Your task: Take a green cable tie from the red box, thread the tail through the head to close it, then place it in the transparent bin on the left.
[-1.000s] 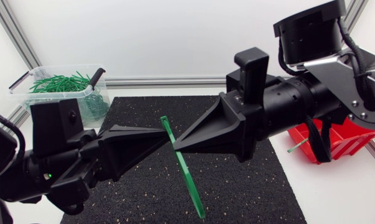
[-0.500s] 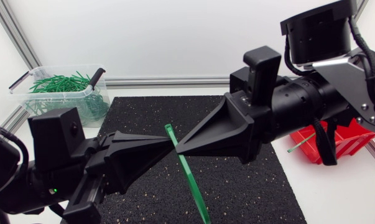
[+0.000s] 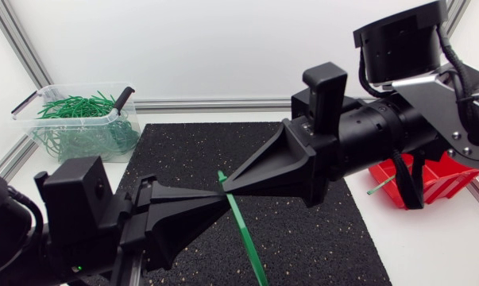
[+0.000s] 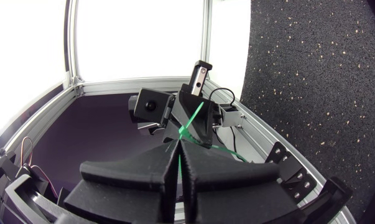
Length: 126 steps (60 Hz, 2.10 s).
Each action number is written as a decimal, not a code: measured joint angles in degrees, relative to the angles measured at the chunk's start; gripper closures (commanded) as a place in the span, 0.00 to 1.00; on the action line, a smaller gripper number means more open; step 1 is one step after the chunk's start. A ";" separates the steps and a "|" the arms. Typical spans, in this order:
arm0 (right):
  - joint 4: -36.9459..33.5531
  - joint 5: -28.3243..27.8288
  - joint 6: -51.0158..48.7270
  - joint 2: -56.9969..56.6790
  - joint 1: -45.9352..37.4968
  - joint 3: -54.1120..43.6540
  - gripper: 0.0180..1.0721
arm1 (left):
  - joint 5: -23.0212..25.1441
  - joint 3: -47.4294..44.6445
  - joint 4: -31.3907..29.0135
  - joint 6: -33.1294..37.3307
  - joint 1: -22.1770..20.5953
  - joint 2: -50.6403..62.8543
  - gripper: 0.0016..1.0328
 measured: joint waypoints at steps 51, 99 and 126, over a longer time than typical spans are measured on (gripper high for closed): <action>1.86 -0.57 -8.50 0.13 -7.50 0.09 0.39 | 1.31 0.00 -10.43 23.67 5.99 0.17 0.95; 1.84 -2.40 -34.42 10.29 -3.74 0.50 0.58 | -5.60 6.67 -23.19 42.10 3.58 1.68 0.95; 1.64 -2.38 -35.28 10.73 -3.74 0.55 0.94 | -7.52 7.56 -24.61 43.30 1.36 2.97 0.95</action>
